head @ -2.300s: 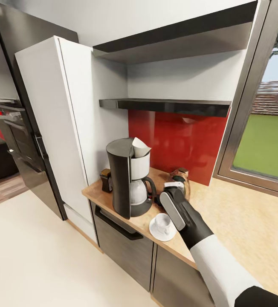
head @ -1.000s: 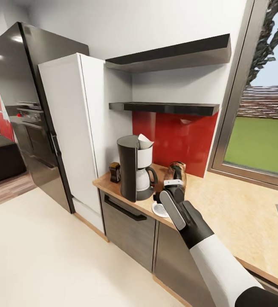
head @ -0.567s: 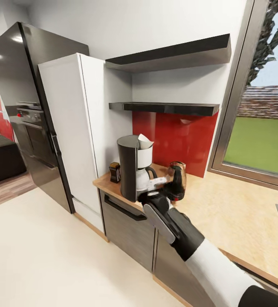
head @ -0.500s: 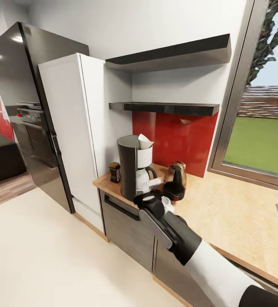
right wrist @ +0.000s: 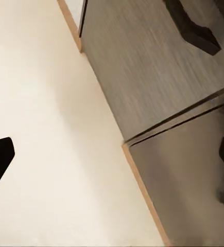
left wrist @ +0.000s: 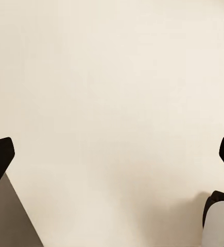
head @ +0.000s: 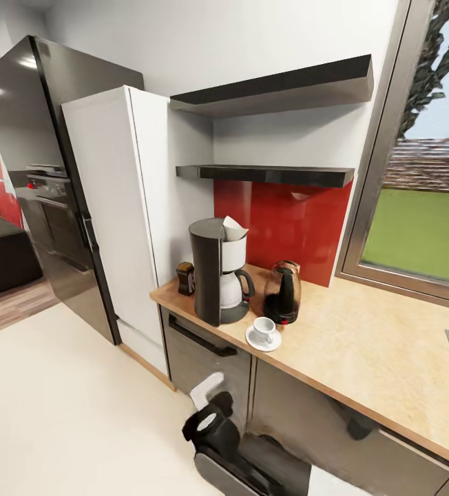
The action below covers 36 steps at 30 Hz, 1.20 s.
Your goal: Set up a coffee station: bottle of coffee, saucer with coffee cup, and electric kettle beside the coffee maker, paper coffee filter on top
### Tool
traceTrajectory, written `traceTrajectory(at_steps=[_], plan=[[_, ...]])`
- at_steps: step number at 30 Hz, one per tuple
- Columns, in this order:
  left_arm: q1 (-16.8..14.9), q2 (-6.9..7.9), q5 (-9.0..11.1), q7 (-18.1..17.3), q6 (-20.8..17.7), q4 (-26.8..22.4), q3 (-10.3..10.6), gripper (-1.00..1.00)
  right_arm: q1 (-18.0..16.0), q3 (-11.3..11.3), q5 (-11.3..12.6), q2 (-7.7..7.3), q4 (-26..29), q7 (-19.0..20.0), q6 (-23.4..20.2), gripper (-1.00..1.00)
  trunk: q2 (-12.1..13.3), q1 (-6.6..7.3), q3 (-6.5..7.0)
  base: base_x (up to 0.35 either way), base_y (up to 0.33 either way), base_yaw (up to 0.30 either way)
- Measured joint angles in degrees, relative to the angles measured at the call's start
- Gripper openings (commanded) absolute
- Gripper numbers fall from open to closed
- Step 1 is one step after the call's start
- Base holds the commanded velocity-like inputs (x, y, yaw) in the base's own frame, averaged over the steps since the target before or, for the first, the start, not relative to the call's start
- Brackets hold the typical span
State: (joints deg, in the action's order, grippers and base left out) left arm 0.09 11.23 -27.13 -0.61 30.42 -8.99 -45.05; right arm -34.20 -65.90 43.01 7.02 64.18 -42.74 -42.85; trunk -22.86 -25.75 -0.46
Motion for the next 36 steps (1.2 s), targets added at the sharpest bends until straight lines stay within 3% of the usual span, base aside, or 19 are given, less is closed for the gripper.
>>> traceTrajectory(at_steps=[5,7,10,12,14,17,19,22,25,31,33,36], plan=[[0.0,-0.05,-0.1,0.0,0.0,0.1,0.0,1.00,5.8,-6.1,2.3,0.16,-7.8,-0.1,7.7,1.00,0.0,0.00,0.00,0.000,0.000,0.000],[0.0,-0.06,-0.1,0.0,0.0,0.1,-0.1,1.00,7.3,-7.0,3.7,0.20,-12.5,-0.1,10.8,1.00,0.0,0.00,0.00,0.000,0.000,0.000],[0.0,-0.13,-0.1,0.0,0.0,0.3,-0.1,1.00,8.7,-7.4,7.6,0.31,-19.4,1.3,13.4,1.00,0.0,0.00,0.01,0.000,0.000,0.000],[0.0,-0.29,-0.1,0.0,0.1,0.4,-0.1,1.00,9.3,-7.4,12.5,0.29,-25.0,5.9,14.7,1.00,0.0,0.00,0.01,0.000,0.000,0.000],[0.0,-0.41,-0.2,-0.1,0.1,0.5,-0.1,1.00,9.6,-7.4,17.6,0.28,-32.0,13.0,15.5,1.00,0.0,0.00,0.01,0.000,0.000,0.000],[0.0,-0.47,-0.8,-0.1,0.1,1.3,-0.1,1.00,10.5,-7.5,21.8,0.28,-44.1,23.9,18.9,1.00,0.0,0.00,0.00,0.000,0.000,0.000],[0.0,-0.49,-1.2,-0.1,0.1,2.2,-0.1,1.00,11.5,-7.5,22.8,0.26,-51.2,29.8,24.0,1.00,0.0,0.00,0.00,0.000,0.000,0.000],[0.0,-0.50,-1.6,-0.1,0.2,3.5,-0.1,1.00,13.8,-7.4,23.3,0.08,-57.5,35.3,30.5,1.00,0.0,0.00,0.00,0.000,0.000,0.000],[0.0,-0.59,-1.8,-0.2,0.3,4.6,-0.1,1.00,17.6,-7.3,23.4,-0.39,-60.8,39.9,35.1,1.00,0.0,0.00,0.00,0.000,0.000,0.000],[0.0,-1.17,-2.0,-0.2,0.3,4.9,0.4,1.00,23.4,-7.3,23.4,-3.08,-61.8,42.3,36.9,1.00,0.0,0.00,0.01,0.000,0.000,0.000],[0.0,-1.28,-1.9,-0.2,0.1,5.0,1.6,1.00,25.3,-7.3,23.4,-4.35,-61.8,42.6,37.2,1.00,0.0,0.00,0.00,0.000,0.000,0.000],[0.0,-1.35,-1.9,-0.1,-0.3,5.0,2.3,1.00,26.6,-7.3,23.5,-4.93,-61.8,43.2,37.3,1.00,0.0,0.00,0.01,0.000,0.000,0.000]])
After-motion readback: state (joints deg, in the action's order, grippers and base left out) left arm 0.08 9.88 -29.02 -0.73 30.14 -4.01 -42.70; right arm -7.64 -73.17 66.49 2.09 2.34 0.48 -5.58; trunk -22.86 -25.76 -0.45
